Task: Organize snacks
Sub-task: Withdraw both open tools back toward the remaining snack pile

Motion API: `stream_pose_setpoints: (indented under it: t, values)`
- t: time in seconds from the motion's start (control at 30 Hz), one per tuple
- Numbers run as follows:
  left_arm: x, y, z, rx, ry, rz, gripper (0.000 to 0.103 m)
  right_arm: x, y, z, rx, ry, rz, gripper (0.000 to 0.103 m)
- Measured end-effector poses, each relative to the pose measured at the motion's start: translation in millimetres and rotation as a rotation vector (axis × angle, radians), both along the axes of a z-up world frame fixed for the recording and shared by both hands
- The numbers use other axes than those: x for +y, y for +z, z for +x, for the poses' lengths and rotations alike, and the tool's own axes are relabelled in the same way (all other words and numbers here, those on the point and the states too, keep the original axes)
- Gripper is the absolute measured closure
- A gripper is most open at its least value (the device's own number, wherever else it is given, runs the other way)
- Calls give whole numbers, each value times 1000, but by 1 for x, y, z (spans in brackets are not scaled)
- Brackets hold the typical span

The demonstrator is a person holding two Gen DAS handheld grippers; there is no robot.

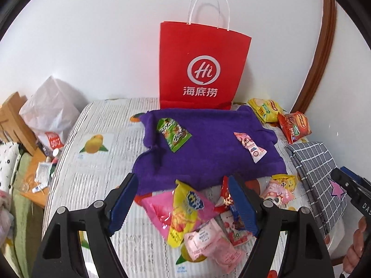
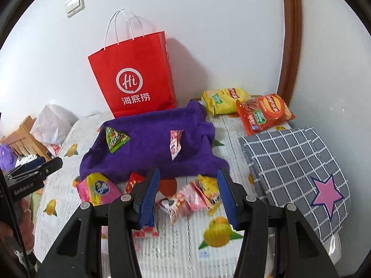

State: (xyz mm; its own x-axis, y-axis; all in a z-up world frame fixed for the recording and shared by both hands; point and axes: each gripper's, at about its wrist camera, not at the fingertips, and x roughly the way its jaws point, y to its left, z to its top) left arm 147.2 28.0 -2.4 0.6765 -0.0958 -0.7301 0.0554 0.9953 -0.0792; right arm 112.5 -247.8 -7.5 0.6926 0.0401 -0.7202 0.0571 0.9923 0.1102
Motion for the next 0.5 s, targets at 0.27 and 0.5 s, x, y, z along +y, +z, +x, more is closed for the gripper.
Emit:
stream_pose_setpoints:
  t: [0.27, 0.5]
  values:
    - [14, -14, -11, 35, 55, -14, 25, -18, -21, -12, 39, -15, 38, 52]
    - [29, -39, -11, 90, 110, -20, 24, -9, -50, -8, 88, 24, 39, 52]
